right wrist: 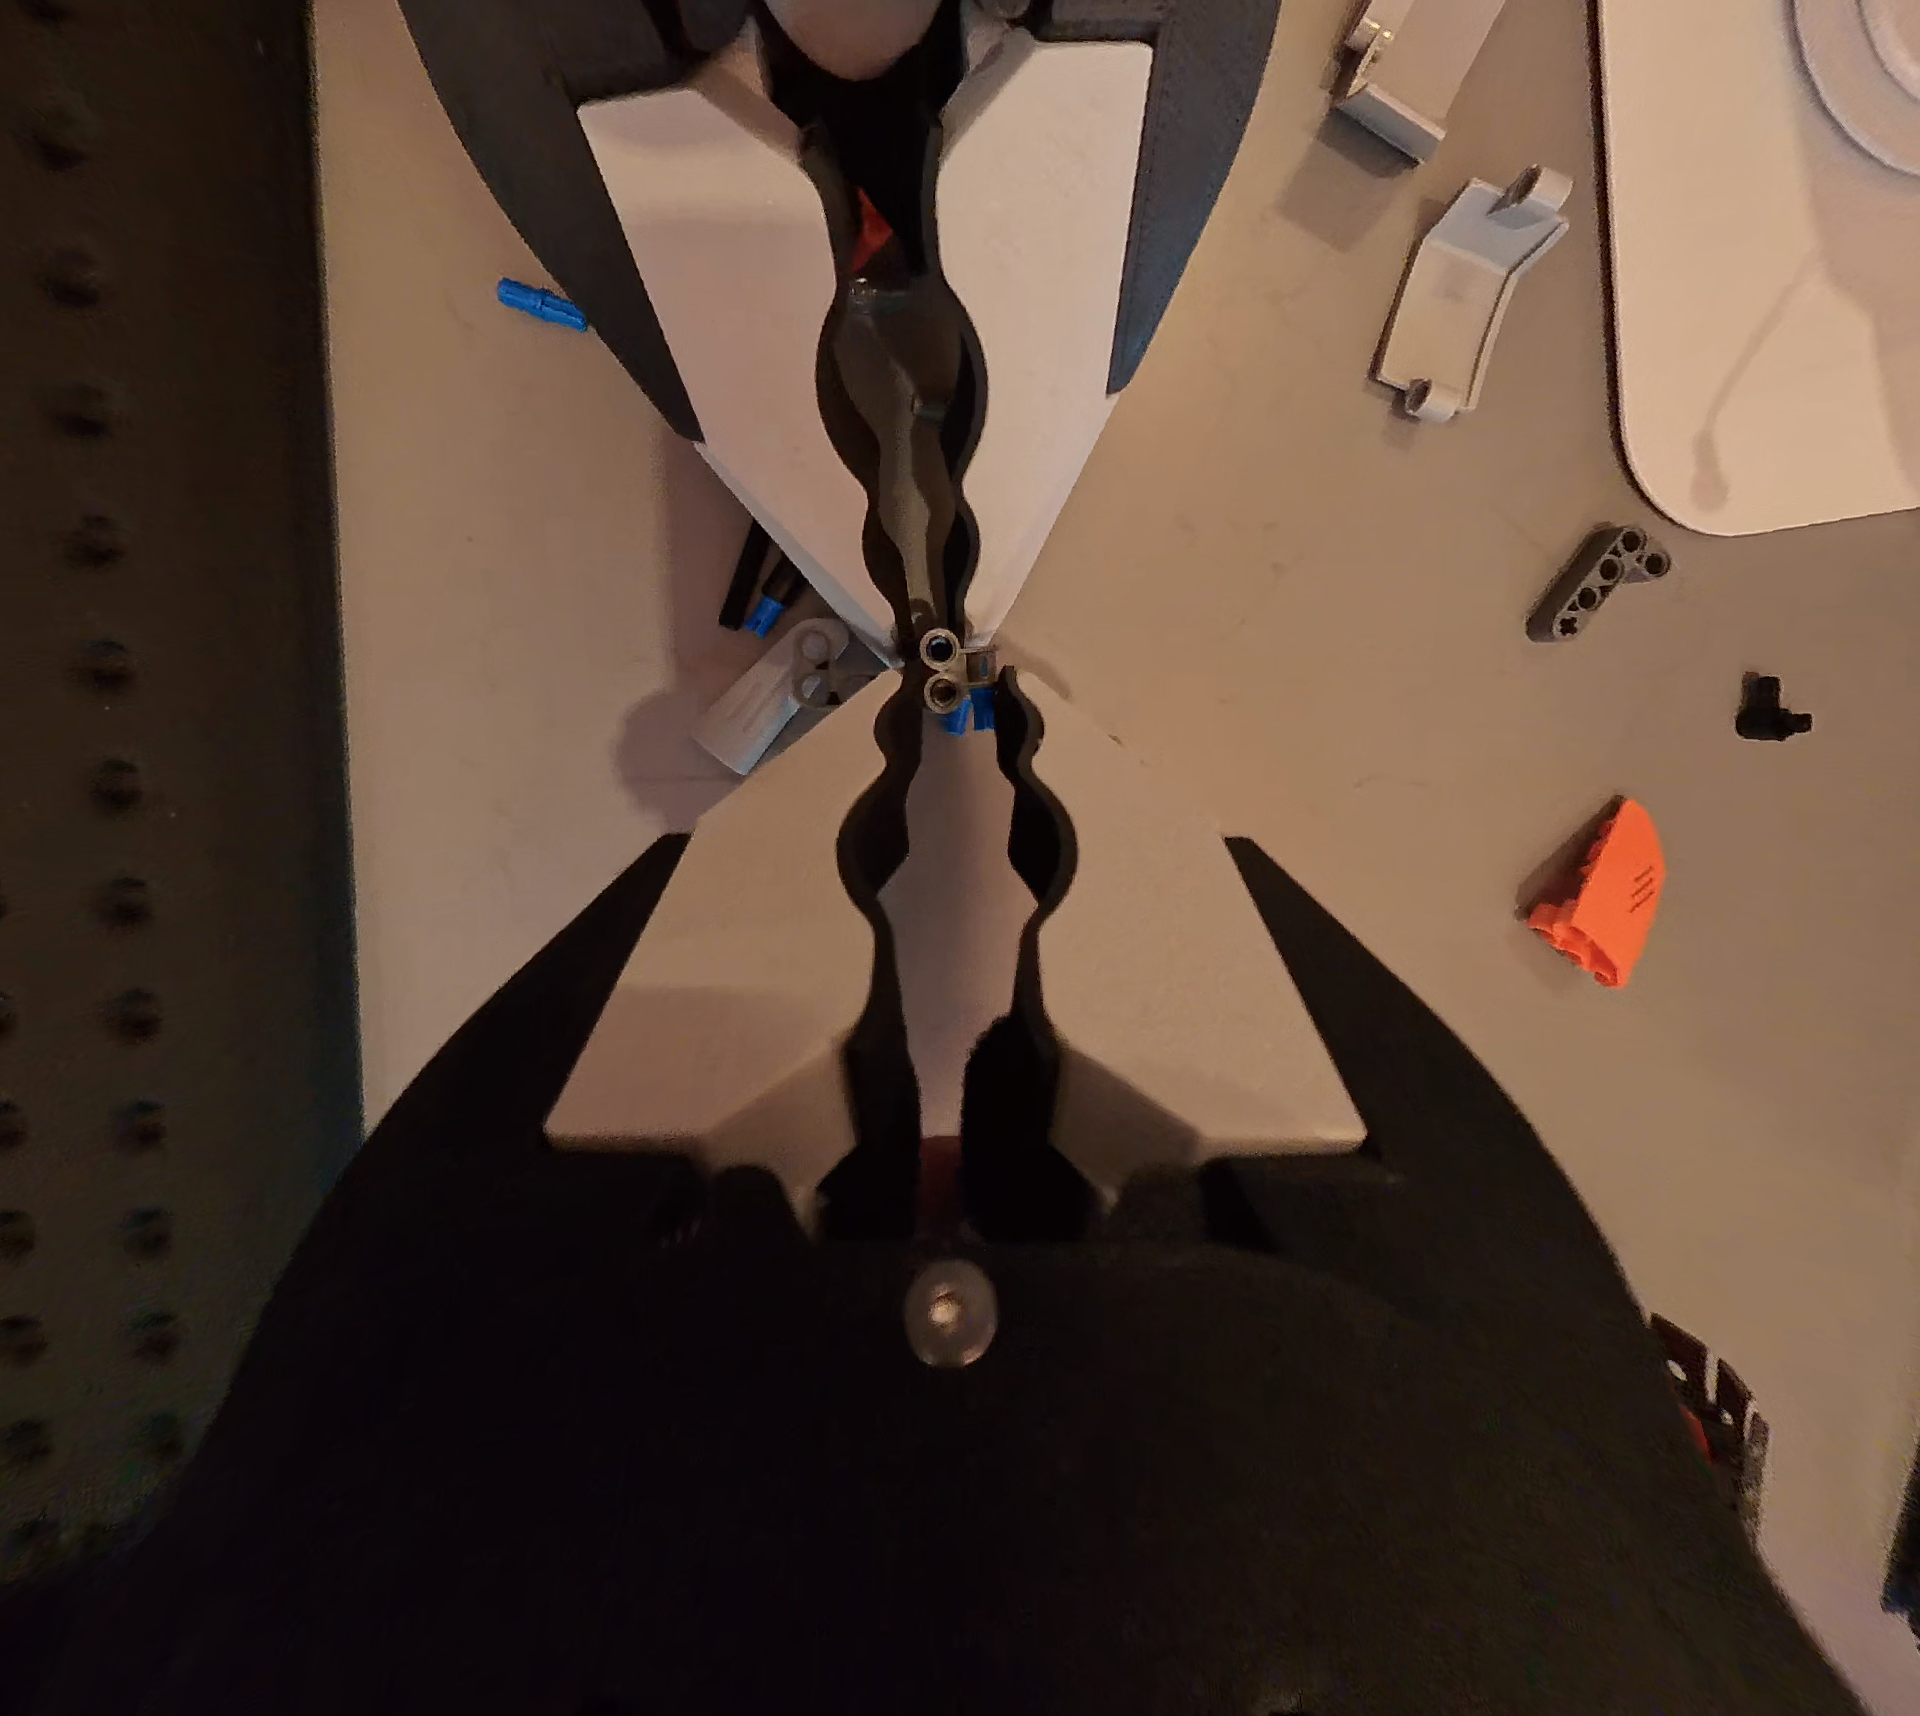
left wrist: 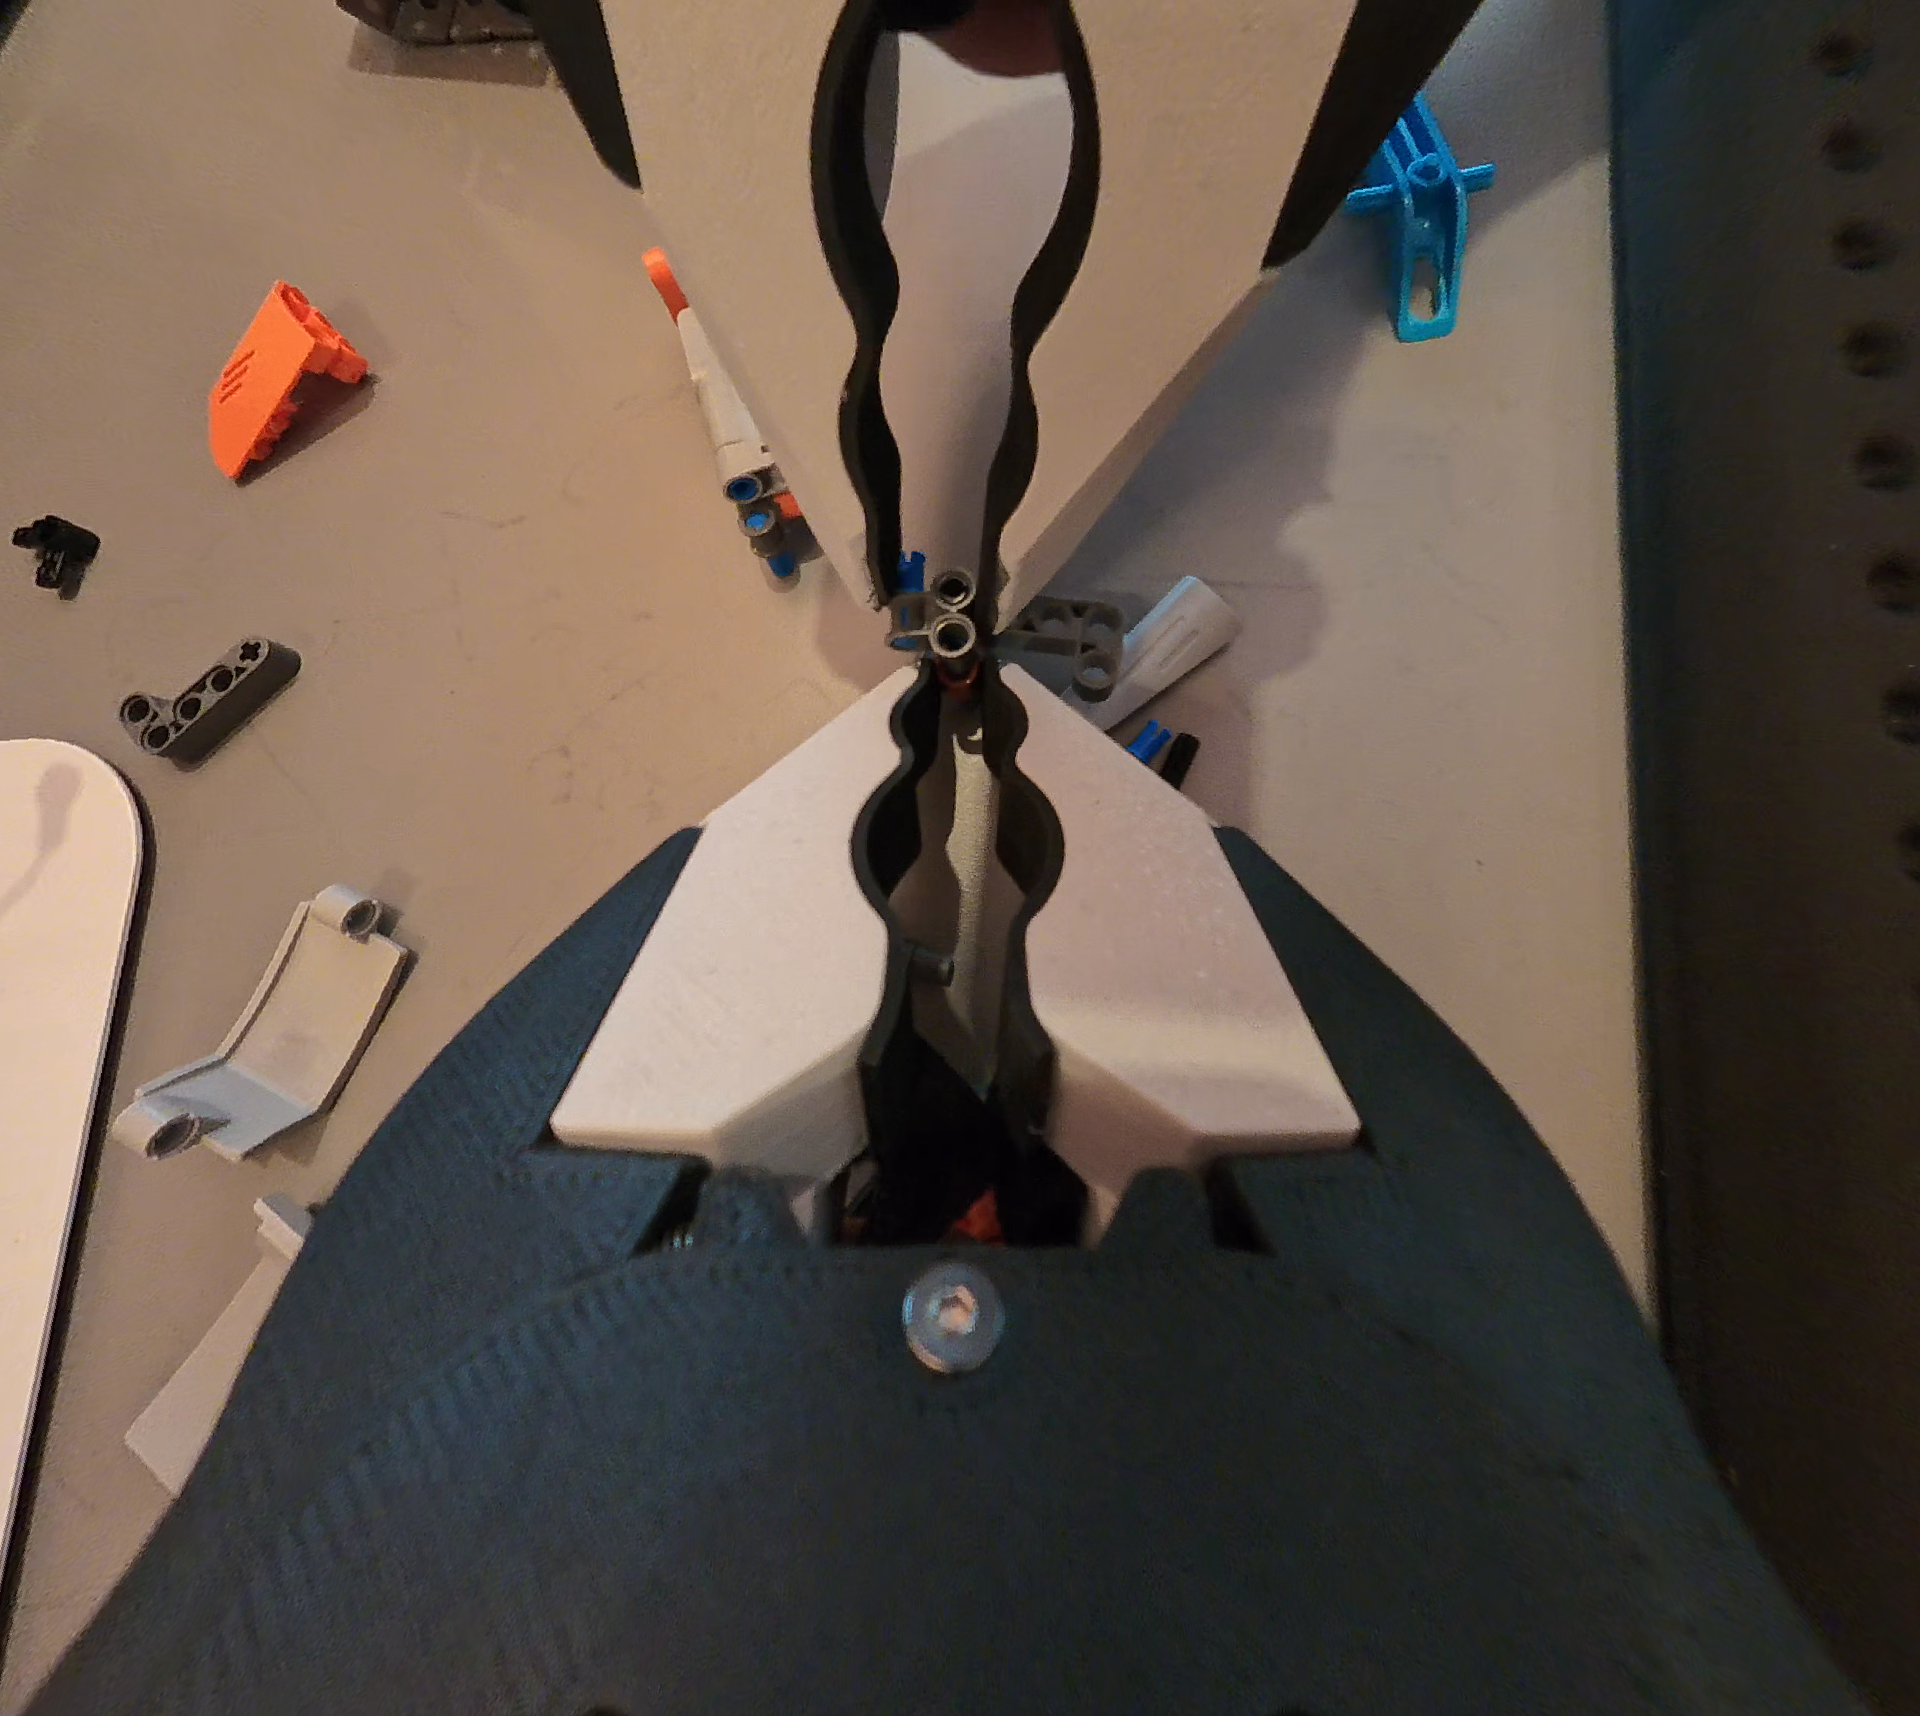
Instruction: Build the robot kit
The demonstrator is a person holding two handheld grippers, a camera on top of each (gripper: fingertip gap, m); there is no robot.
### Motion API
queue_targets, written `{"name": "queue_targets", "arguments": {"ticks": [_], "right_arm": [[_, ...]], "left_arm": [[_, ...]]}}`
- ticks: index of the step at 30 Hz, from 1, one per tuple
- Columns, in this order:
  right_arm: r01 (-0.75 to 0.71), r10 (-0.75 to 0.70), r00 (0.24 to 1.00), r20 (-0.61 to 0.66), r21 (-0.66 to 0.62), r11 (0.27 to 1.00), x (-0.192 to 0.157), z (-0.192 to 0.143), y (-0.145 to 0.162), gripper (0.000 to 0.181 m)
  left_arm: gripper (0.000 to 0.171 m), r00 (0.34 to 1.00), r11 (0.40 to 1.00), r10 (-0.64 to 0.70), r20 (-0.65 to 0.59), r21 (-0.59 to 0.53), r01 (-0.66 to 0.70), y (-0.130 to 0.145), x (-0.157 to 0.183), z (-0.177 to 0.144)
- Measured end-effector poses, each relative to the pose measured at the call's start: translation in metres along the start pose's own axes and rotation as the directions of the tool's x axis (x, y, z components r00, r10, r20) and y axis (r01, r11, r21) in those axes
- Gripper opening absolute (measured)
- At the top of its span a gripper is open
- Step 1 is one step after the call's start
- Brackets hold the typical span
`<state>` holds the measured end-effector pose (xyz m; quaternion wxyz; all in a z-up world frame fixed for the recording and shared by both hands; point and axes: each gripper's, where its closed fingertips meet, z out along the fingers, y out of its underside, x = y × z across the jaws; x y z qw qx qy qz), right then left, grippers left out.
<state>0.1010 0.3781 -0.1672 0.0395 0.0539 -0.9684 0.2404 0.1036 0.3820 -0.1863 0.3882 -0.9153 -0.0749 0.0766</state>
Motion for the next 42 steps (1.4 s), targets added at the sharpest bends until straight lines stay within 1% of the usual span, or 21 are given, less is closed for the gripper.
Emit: {"name": "queue_targets", "arguments": {"ticks": [7,10,13,17,19,23,26,29,31,34,36,38,40,42], "right_arm": [[0.056,-0.054,0.998,0.019,-0.135,0.989,-0.001,0.001,0.001,0.012],[0.048,-0.038,0.997,0.074,-0.146,0.988,-0.001,0.001,0.001,0.011],[0.044,-0.033,0.996,0.08,-0.147,0.988,-0.002,0.002,0.0,0.012],[-0.021,0.027,0.997,0.069,-0.075,0.997,-0.002,0.002,0.0,0.012],[-0.101,0.102,0.994,0.047,-0.029,0.994,-0.001,0.002,0.0,0.012],[-0.221,0.221,0.975,-0.007,0.012,0.975,-0.001,0.002,-0.001,0.012],[-0.209,0.211,0.977,-0.028,0.051,0.977,-0.001,0.001,0.0,0.013],[-0.221,0.221,0.975,0.013,0.093,0.971,-0.002,-0.004,-0.001,0.015],[-0.224,0.223,0.975,0.026,0.118,0.967,-0.001,-0.008,-0.001,0.013],[-0.255,0.246,0.967,0.067,0.208,0.944,0.006,-0.022,-0.012,0.013],[-0.231,0.216,0.972,0.094,0.189,0.955,0.002,-0.02,-0.01,0.016],[-0.199,0.19,0.978,0.081,0.13,0.971,0.001,-0.011,-0.002,0.026],[-0.179,0.169,0.982,0.085,0.121,0.976,-0.003,-0.002,-0.003,0.024],[-0.172,0.161,0.983,0.09,0.127,0.977,-0.005,0.001,-0.003,0.016]], "left_arm": [[0.006,1.0,1.0,-0.007,0.003,-0.001,0.007,0.0,0.0,0.0],[0.006,1.0,1.0,-0.017,-0.004,0.004,0.017,0.0,0.0,0.0],[0.006,1.0,1.0,-0.022,-0.009,0.007,0.022,0.0,0.0,0.0],[0.006,1.0,1.0,-0.005,0.003,0.005,0.005,0.0,0.0,0.0],[0.007,1.0,1.0,-0.001,0.005,0.004,0.001,0.0,0.0,0.001],[0.006,1.0,1.0,0.011,0.02,0.0,-0.011,0.0,0.0,0.001],[0.007,0.999,1.0,0.027,0.023,0.0,-0.027,-0.001,0.001,0.001],[0.007,0.999,0.999,0.046,0.029,0.0,-0.046,-0.002,0.003,0.002],[0.007,0.999,0.999,0.041,0.025,0.001,-0.042,-0.002,0.002,0.002],[0.006,0.999,0.999,0.045,0.017,0.003,-0.045,-0.002,0.002,0.003],[0.006,0.999,0.999,0.052,0.008,0.005,-0.052,-0.002,0.002,0.003],[0.006,0.998,0.998,0.065,0.0,0.007,-0.065,-0.002,0.003,0.003],[0.007,0.998,0.998,0.07,-0.002,0.007,-0.069,-0.003,0.003,0.003],[0.007,0.997,0.997,0.072,-0.002,0.005,-0.072,-0.002,0.004,0.003]]}}
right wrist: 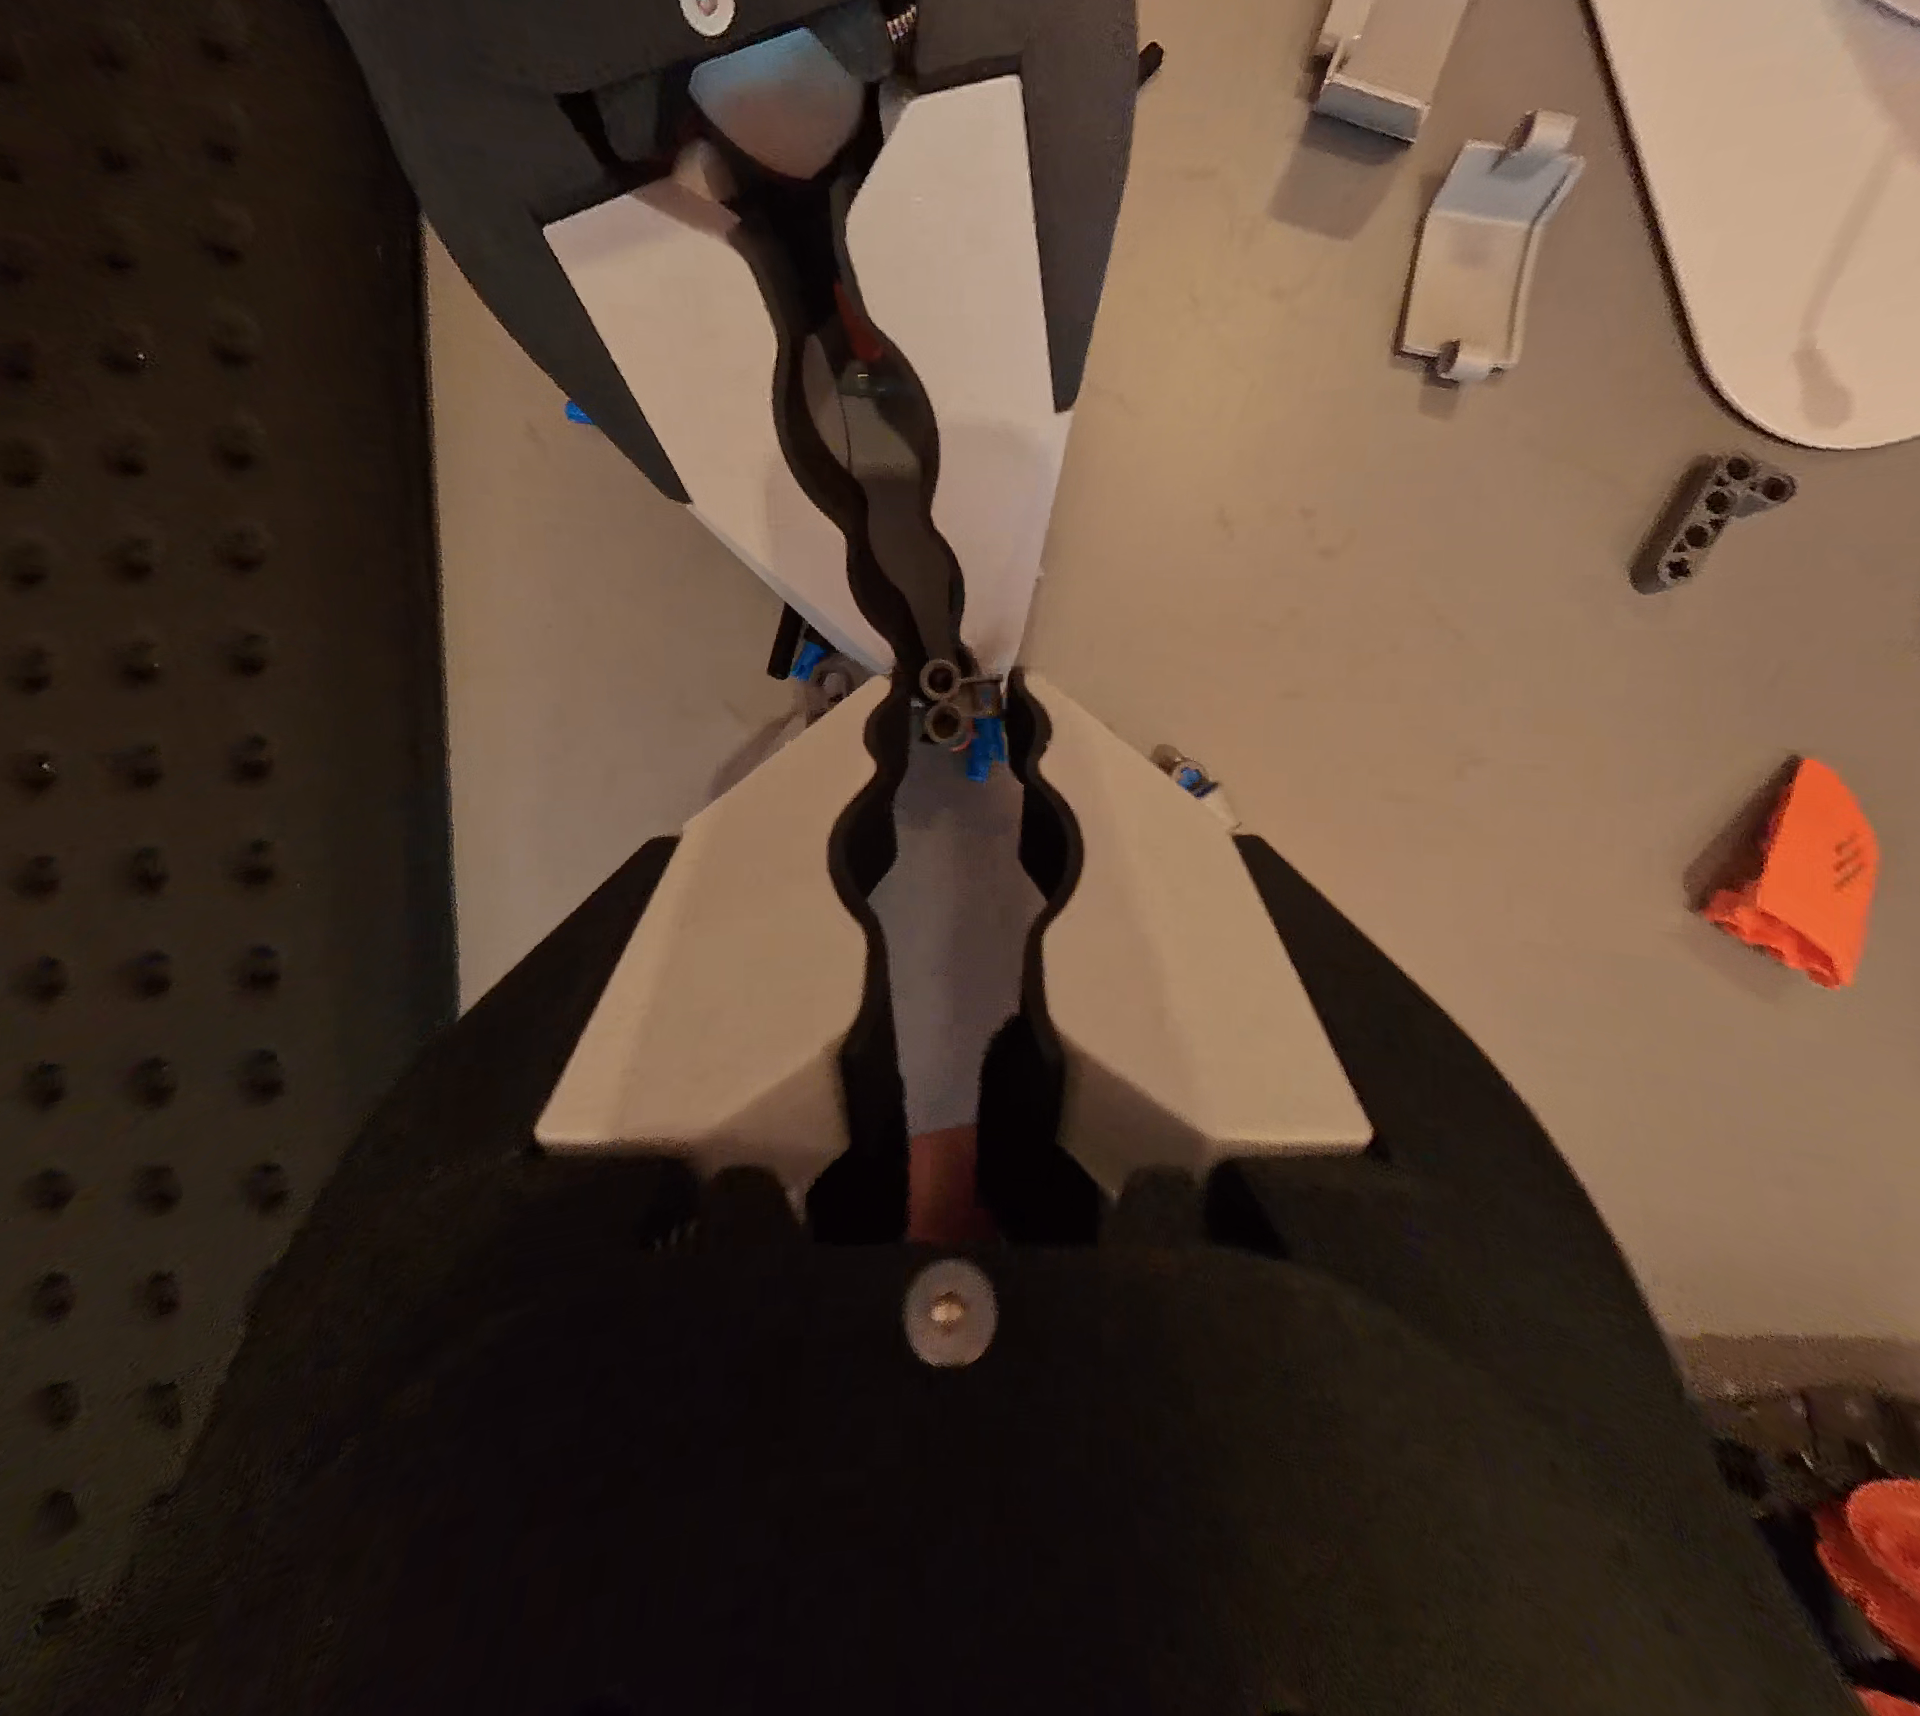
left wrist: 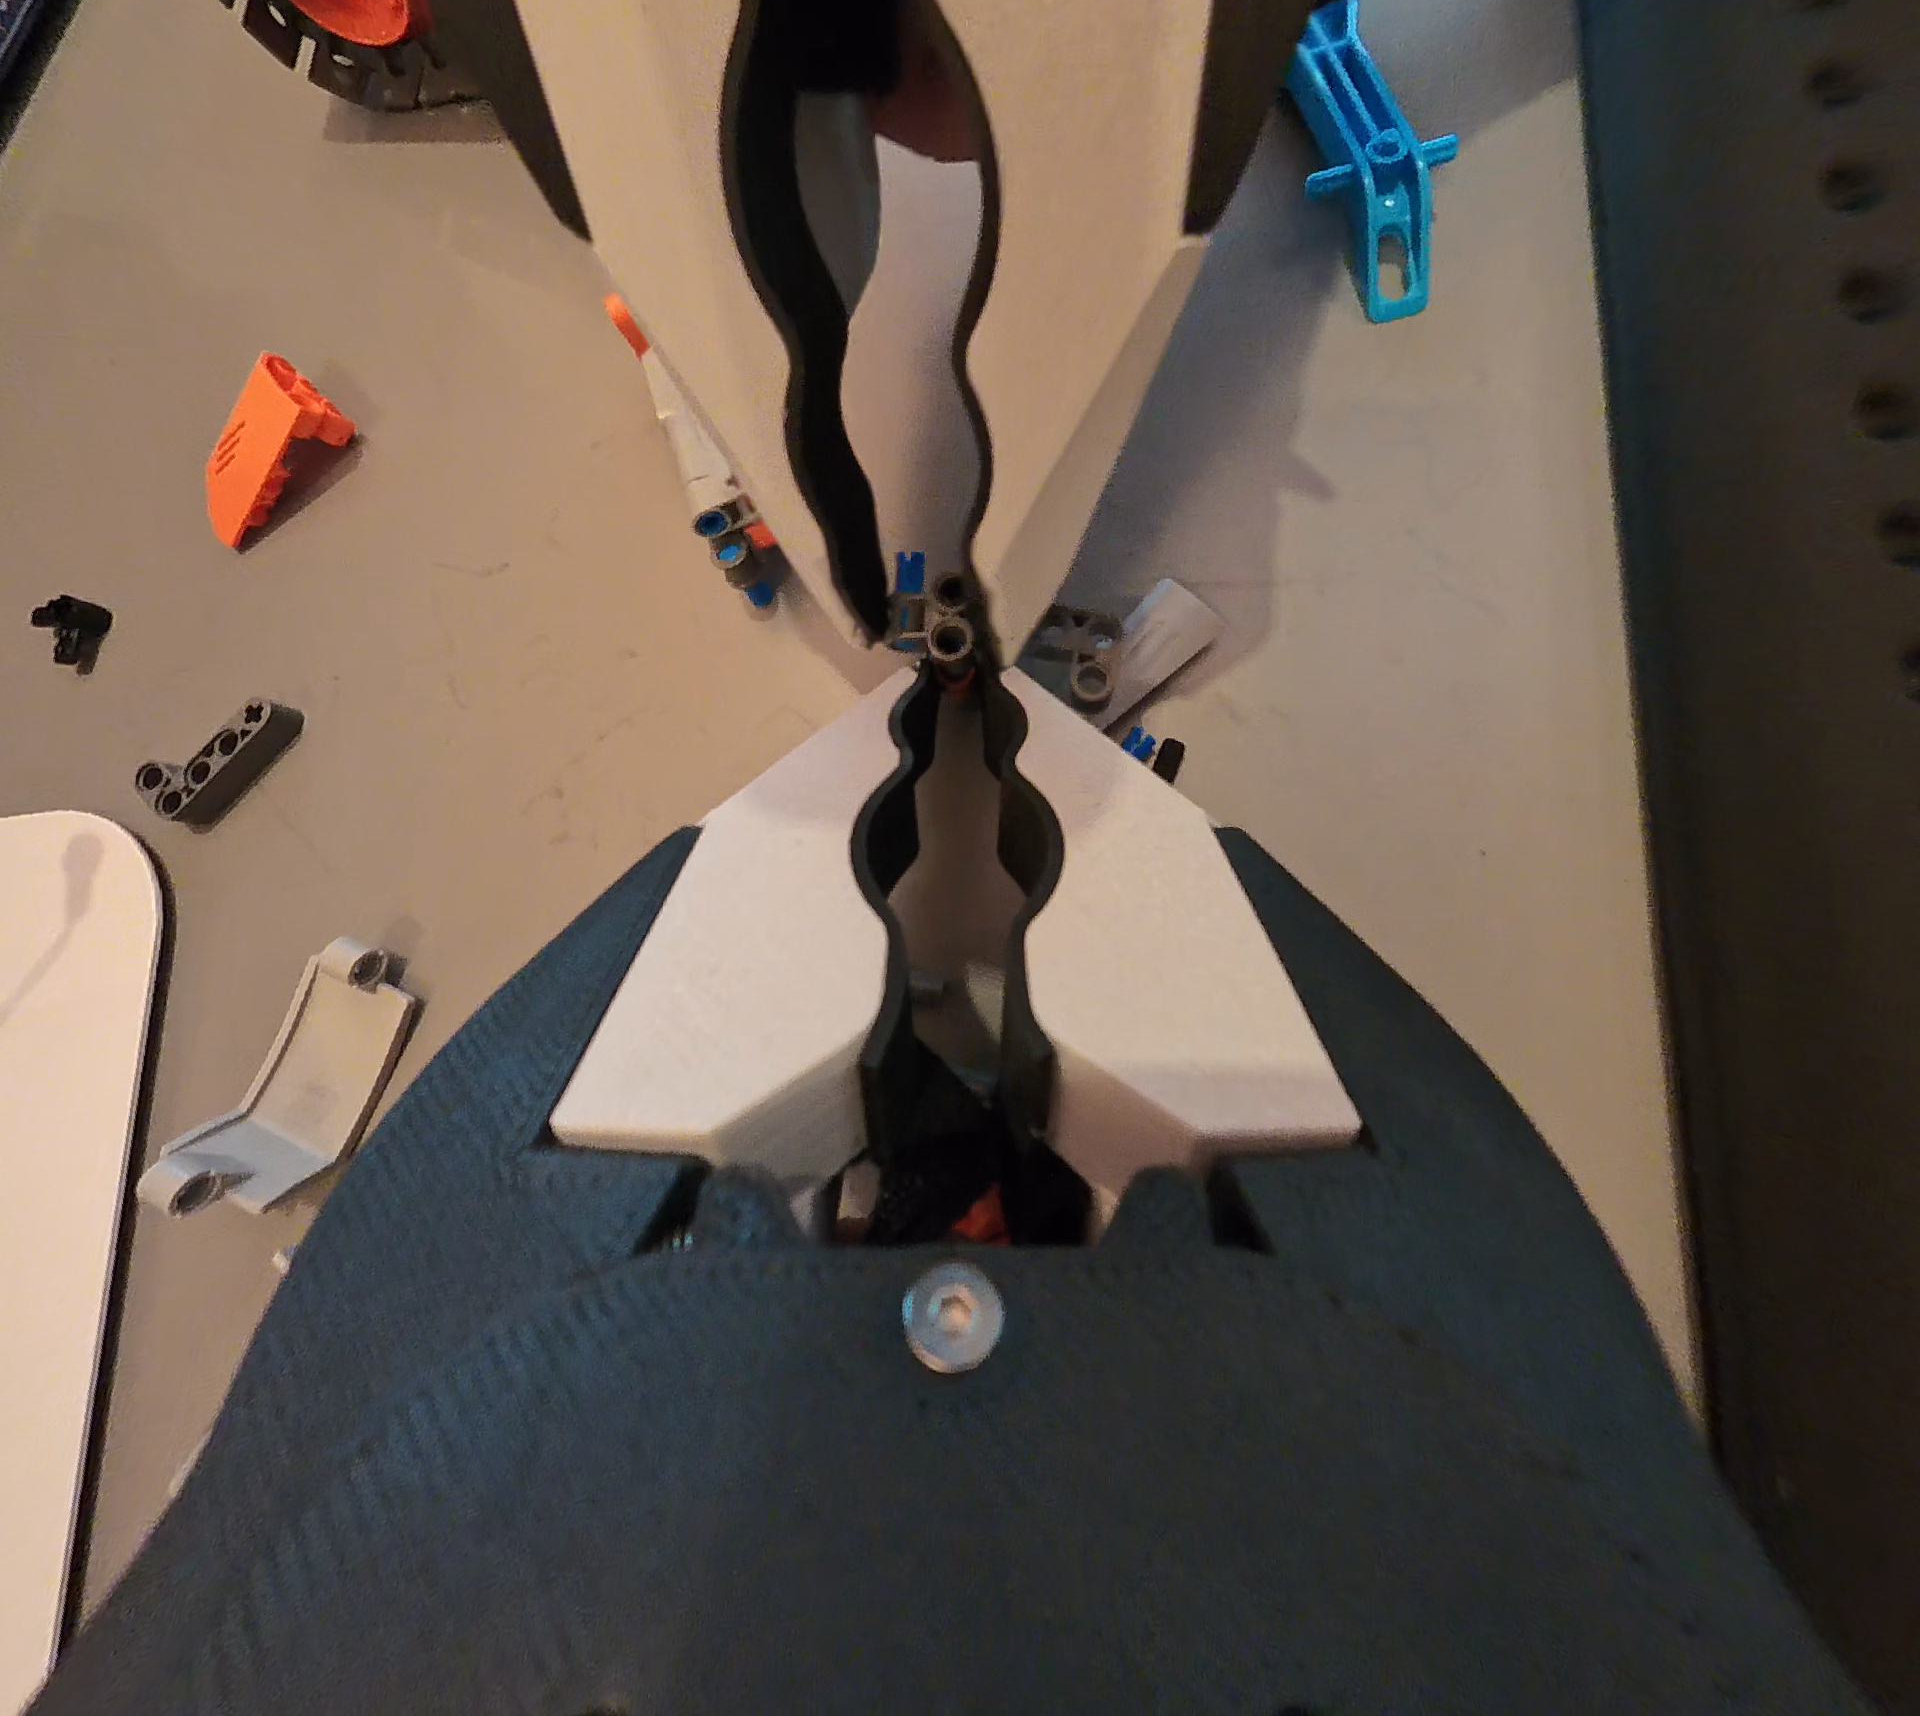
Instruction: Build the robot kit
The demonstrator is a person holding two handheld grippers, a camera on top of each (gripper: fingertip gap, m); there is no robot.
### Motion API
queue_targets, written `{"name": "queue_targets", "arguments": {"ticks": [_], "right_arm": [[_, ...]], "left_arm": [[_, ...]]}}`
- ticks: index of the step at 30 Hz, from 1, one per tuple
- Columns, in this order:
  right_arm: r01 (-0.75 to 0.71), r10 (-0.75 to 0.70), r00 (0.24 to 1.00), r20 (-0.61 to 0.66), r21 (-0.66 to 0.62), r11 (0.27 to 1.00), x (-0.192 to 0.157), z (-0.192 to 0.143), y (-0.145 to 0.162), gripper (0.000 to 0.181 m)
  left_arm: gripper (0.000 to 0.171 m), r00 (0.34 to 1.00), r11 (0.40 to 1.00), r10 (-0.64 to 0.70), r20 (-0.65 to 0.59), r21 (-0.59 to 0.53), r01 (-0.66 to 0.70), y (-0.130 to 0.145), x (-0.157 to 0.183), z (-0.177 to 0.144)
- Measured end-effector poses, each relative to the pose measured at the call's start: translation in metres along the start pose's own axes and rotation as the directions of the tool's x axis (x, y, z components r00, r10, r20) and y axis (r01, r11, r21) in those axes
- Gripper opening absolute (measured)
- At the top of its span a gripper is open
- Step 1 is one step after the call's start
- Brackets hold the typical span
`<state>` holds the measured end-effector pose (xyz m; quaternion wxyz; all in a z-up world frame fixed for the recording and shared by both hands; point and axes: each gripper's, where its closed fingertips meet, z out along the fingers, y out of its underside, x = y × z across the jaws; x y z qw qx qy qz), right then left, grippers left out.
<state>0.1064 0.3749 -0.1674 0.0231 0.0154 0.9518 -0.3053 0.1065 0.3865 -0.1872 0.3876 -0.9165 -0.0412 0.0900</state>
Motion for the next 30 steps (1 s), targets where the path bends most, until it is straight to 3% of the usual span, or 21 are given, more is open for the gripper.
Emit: {"name": "queue_targets", "arguments": {"ticks": [14,20,30], "right_arm": [[-0.045,0.05,0.997,-0.051,0.091,0.995,0.003,-0.002,0.003,0.013],[-0.033,0.04,0.995,-0.097,0.066,0.997,0.003,-0.002,0.004,0.013],[0.081,-0.076,0.993,-0.087,0.057,0.995,0.001,-0.003,0.004,0.013]], "left_arm": [[0.011,0.999,0.999,0.01,0.051,-0.048,-0.007,0.004,0.0,-0.001],[0.01,0.997,0.998,-0.023,0.073,-0.05,0.027,0.001,0.001,0.002],[0.007,0.998,1.0,0.002,0.056,-0.02,-0.001,0.0,0.002,0.004]]}}
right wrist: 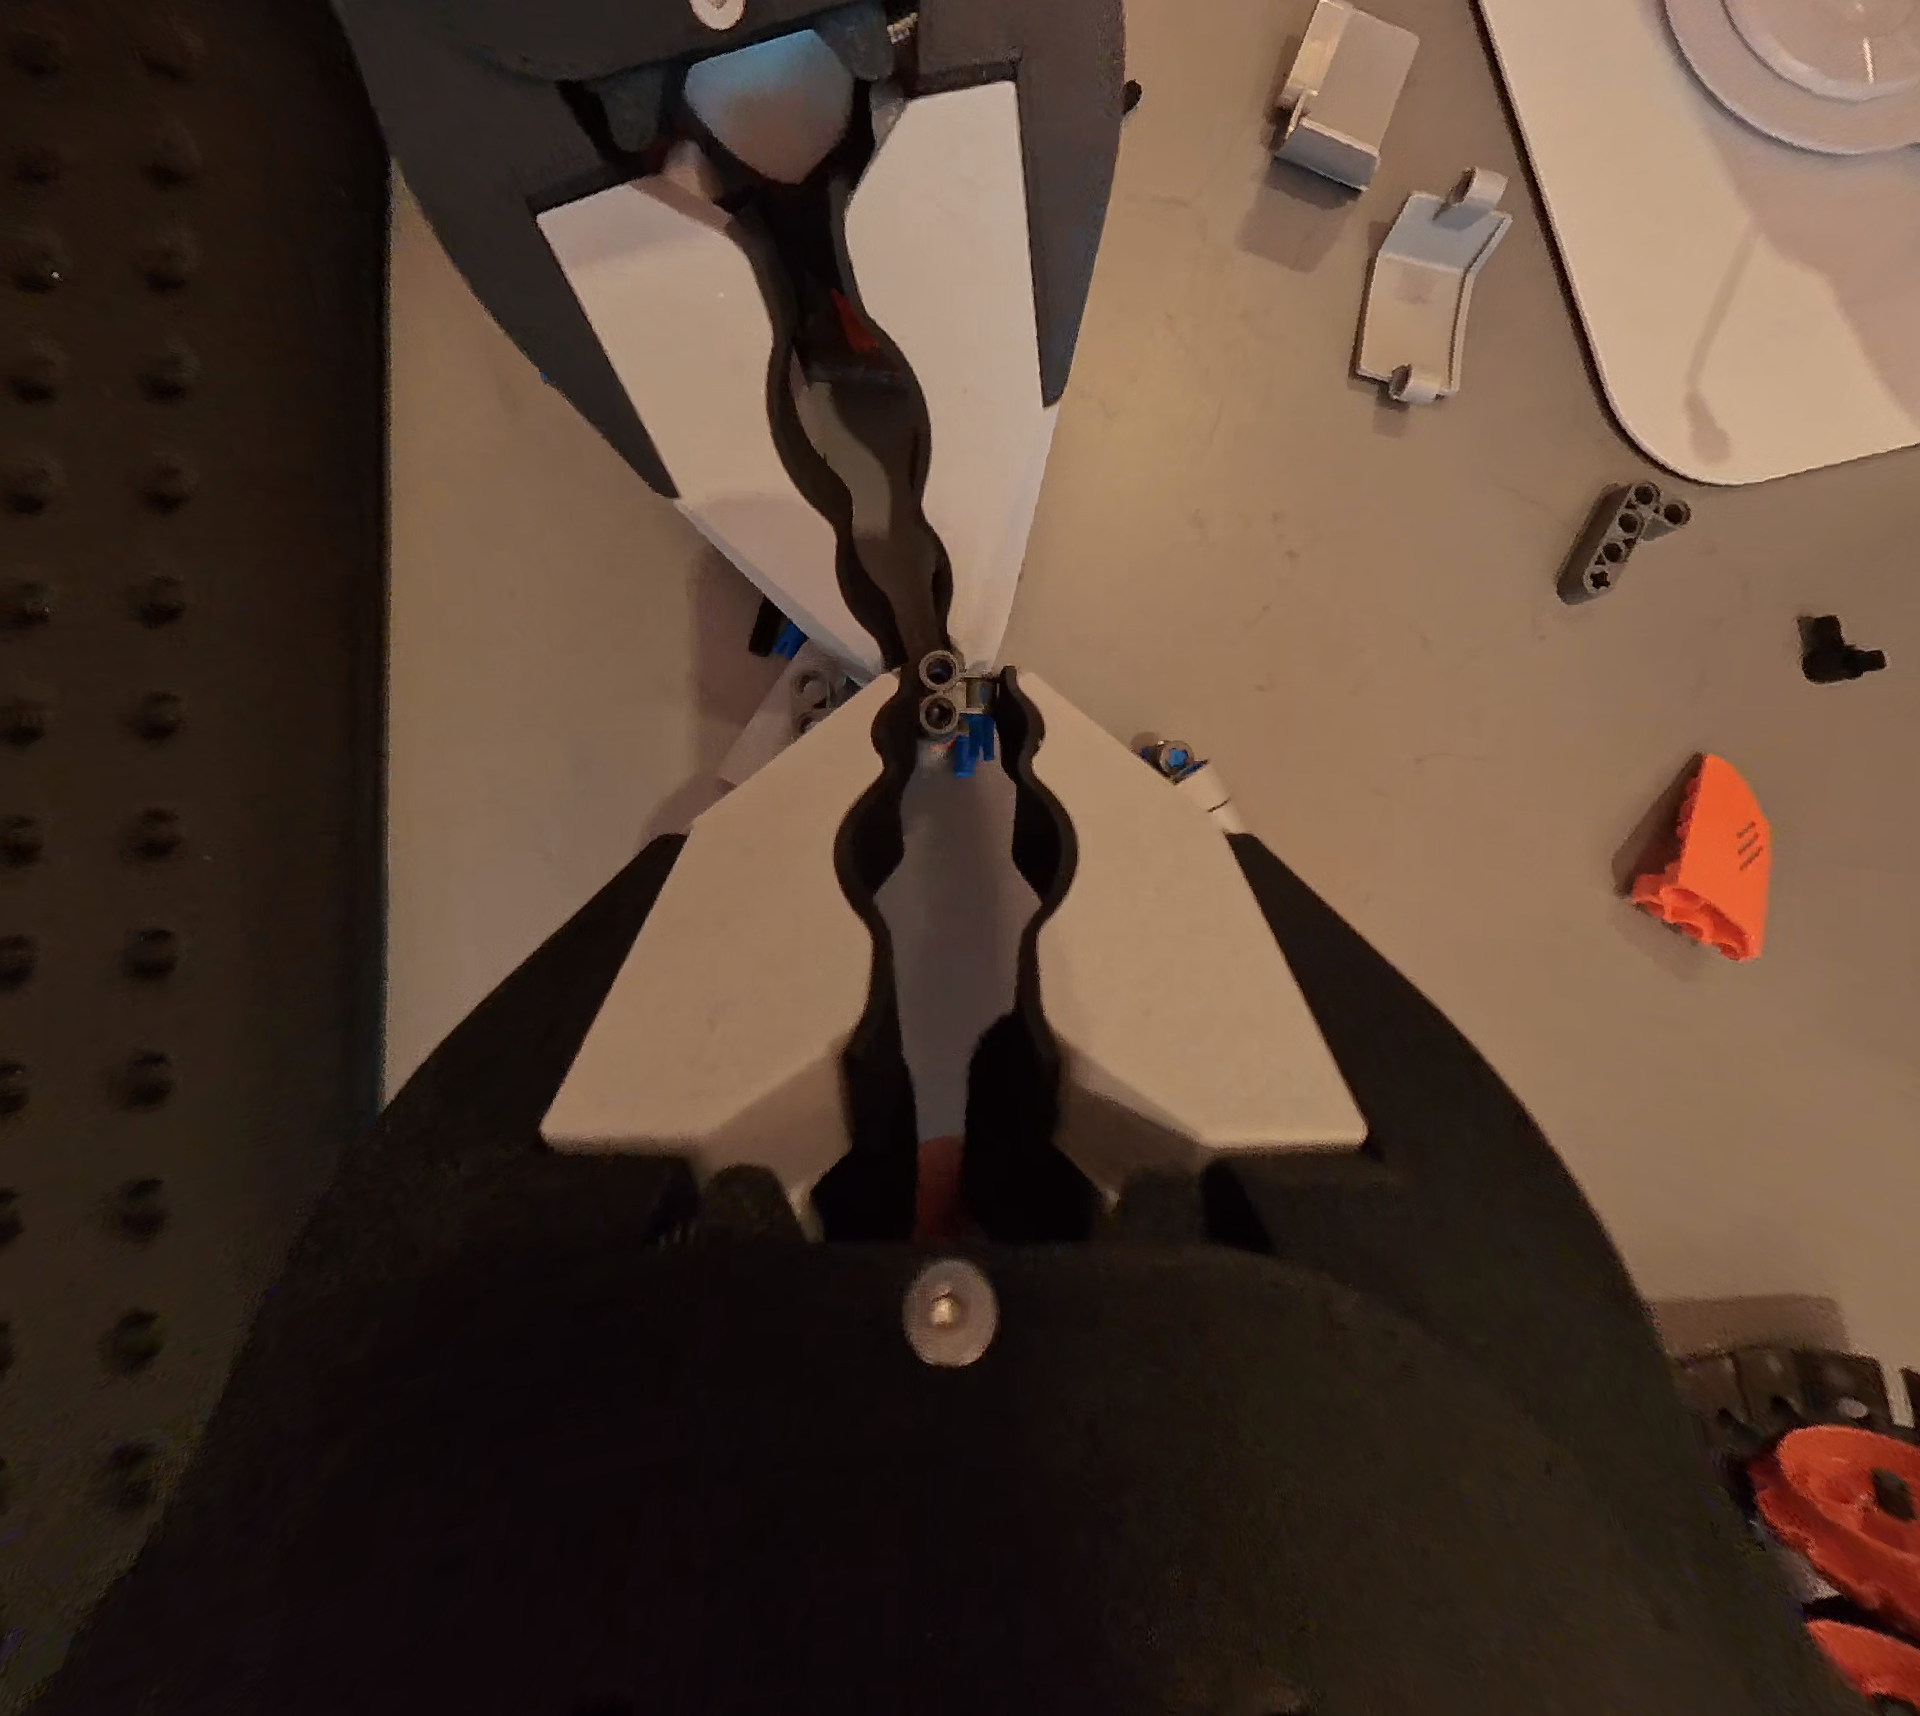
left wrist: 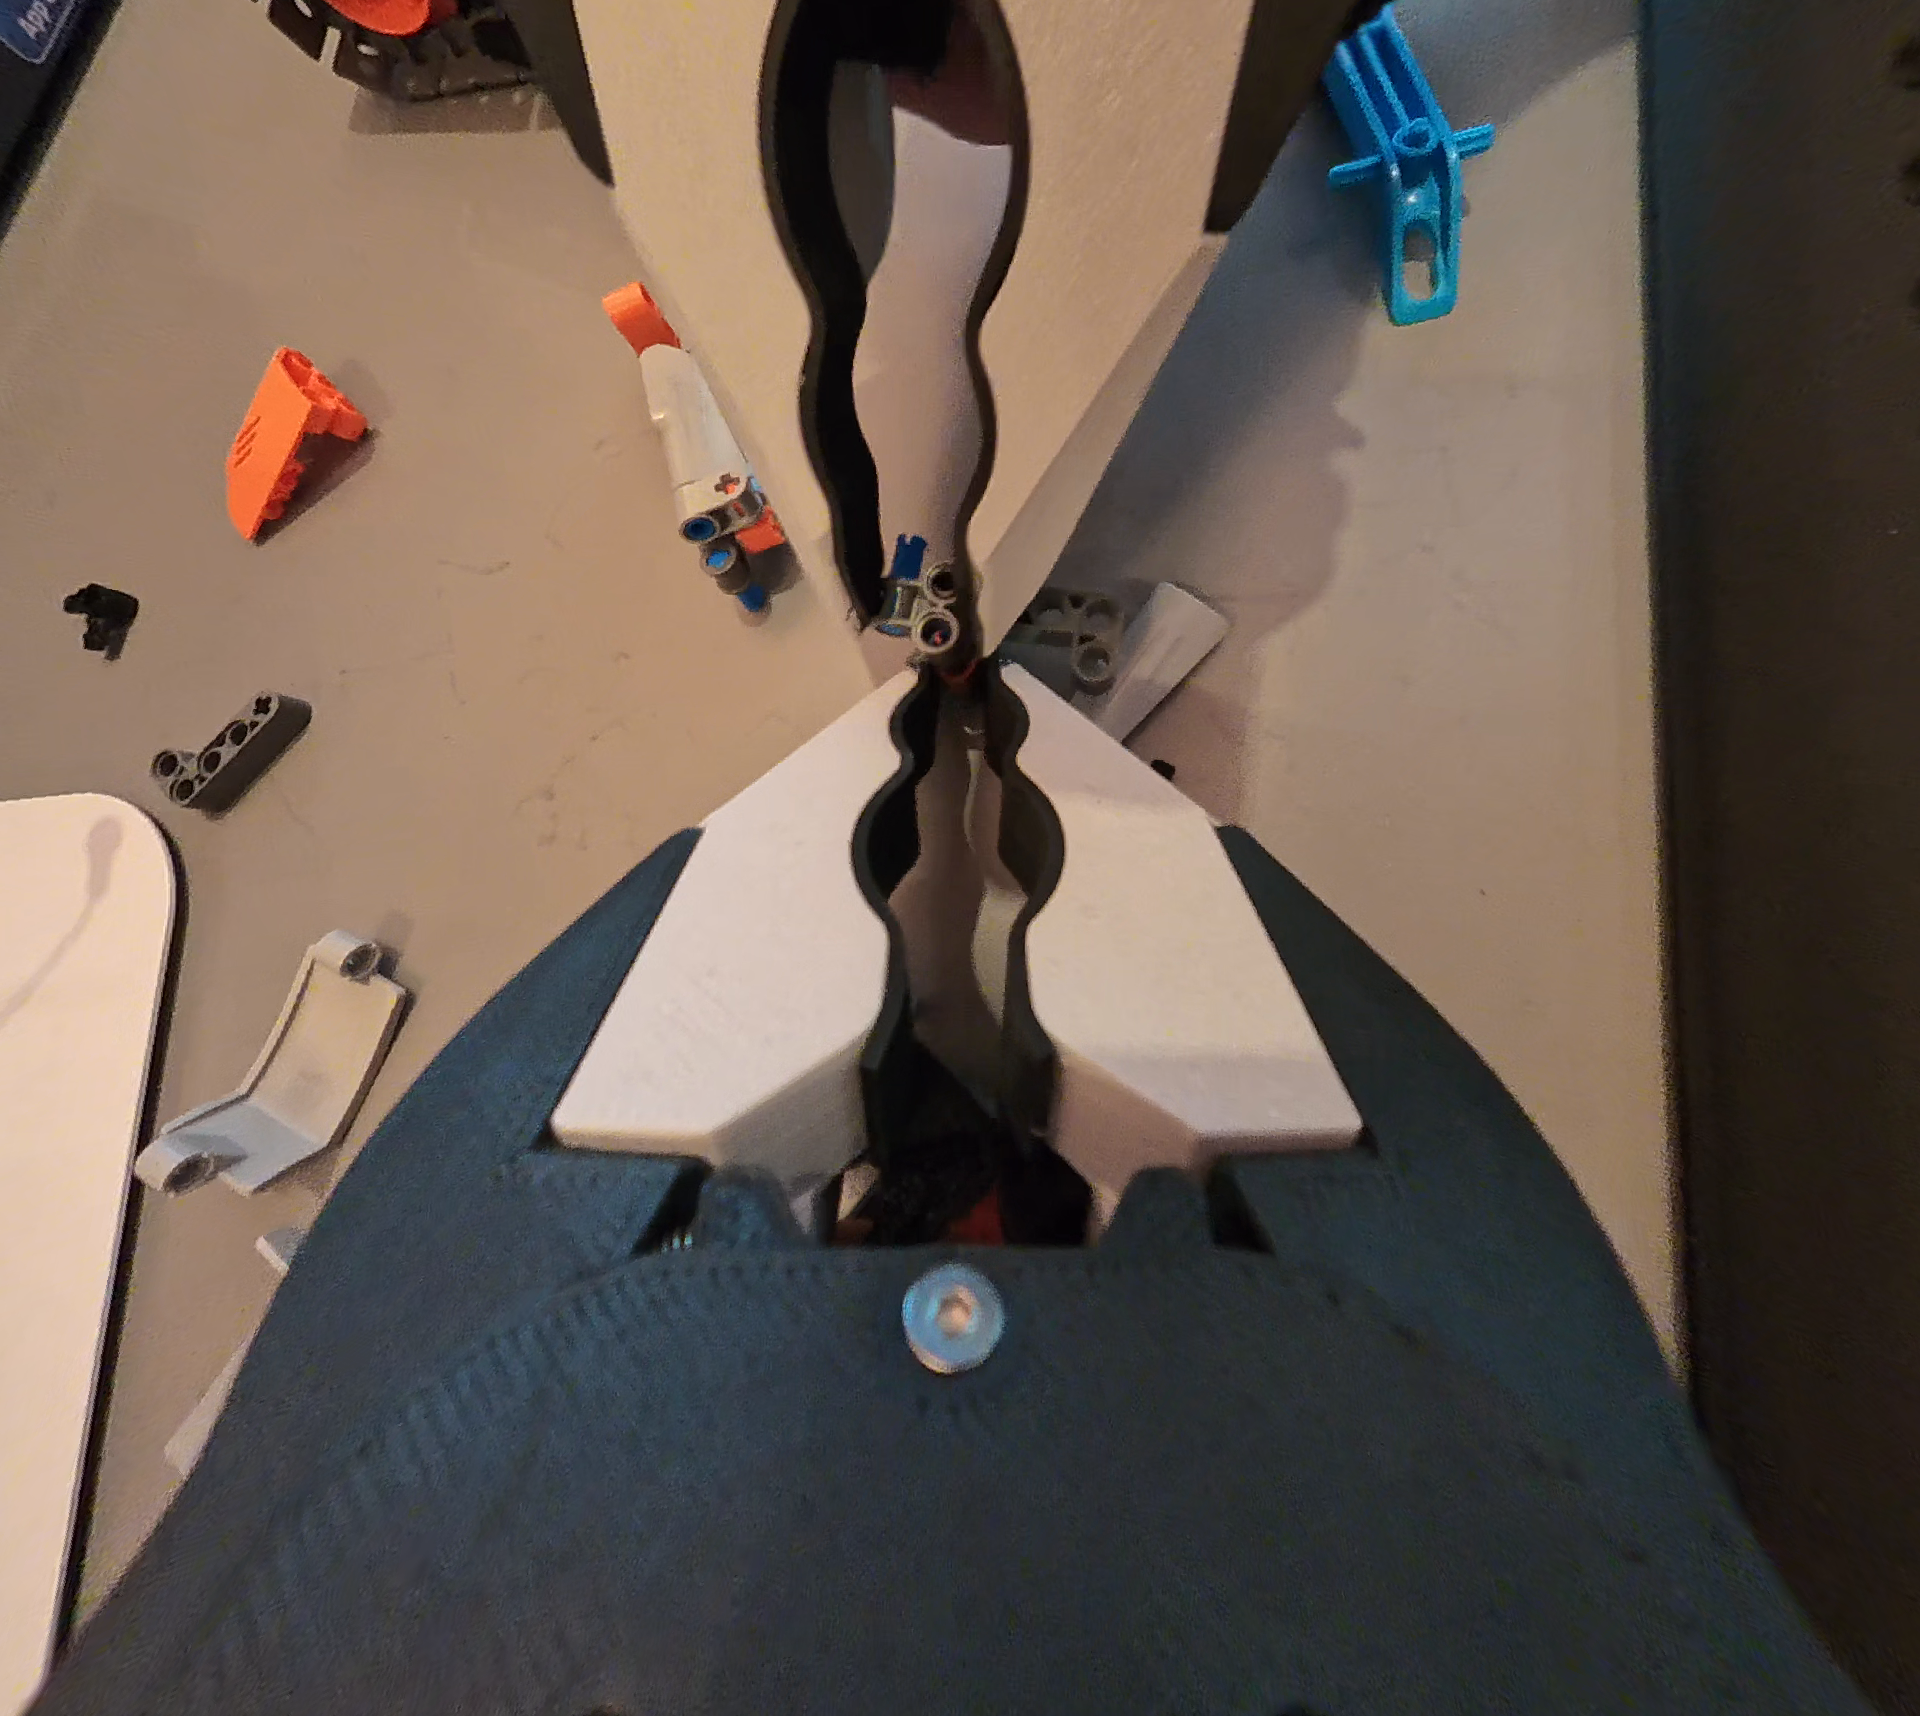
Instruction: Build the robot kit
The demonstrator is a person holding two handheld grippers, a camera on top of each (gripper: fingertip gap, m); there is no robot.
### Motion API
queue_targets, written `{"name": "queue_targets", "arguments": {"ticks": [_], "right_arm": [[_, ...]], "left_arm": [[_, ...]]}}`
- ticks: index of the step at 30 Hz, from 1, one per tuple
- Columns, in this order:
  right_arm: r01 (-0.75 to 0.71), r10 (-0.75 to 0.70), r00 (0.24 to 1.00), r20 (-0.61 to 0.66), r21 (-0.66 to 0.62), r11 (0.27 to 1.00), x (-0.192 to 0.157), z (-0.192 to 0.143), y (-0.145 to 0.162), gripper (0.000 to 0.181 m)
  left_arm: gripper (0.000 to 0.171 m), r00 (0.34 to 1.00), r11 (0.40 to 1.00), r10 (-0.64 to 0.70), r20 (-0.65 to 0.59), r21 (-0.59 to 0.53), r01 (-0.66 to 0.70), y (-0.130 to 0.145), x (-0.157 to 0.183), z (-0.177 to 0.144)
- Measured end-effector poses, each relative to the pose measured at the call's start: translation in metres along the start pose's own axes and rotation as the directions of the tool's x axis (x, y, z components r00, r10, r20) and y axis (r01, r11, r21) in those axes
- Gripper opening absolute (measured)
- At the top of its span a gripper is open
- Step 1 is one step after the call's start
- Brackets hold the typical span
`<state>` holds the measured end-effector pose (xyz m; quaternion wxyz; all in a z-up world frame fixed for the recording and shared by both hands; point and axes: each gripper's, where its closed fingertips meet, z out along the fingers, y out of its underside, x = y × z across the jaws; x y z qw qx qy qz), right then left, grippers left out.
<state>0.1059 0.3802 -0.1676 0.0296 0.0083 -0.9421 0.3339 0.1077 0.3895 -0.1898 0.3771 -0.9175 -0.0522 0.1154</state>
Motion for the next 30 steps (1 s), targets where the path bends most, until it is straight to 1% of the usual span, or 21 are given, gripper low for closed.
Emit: {"name": "queue_targets", "arguments": {"ticks": [4,9,17,21,26,30], "right_arm": [[0.048,-0.047,0.999,-0.025,0.008,0.999,-0.0006,-0.0021,-0.0005,0.014],[0.031,-0.031,0.999,-0.008,0.009,0.999,-0.0014,-0.0033,0.0013,0.013],[0.111,-0.112,0.994,-0.013,-0.079,0.991,-0.003,-0.0004,0.0004,0.013],[0.145,-0.147,0.989,-0.01,-0.099,0.984,-0.0036,0.0001,0.0004,0.013],[0.098,-0.1,0.995,-0.01,-0.119,0.988,-0.0009,-0.0001,0.0021,0.013],[0.035,-0.034,0.999,0.011,-0.112,0.993,0.0022,0.0001,0.0041,0.013]], "left_arm": [[0.005,0.999,1.0,0.026,0.019,0.006,-0.026,-0.0007,-0.0031,-0.0002],[0.005,1.0,1.0,0.025,0.002,0.007,-0.025,-0.0009,-0.0016,-0.0003],[0.005,1.0,1.0,0.008,-0.019,0.003,-0.008,-0.0006,-0.001,-0.0001],[0.005,1.0,1.0,0.003,-0.027,0.003,-0.003,-0.0005,-0.0008,0.0],[0.005,0.999,1.0,-0.003,-0.032,0.001,0.003,-0.0007,-0.0006,0.0007],[0.006,0.999,1.0,-0.003,-0.034,0.002,0.003,-0.0006,-0.0017,0.0007]]}}
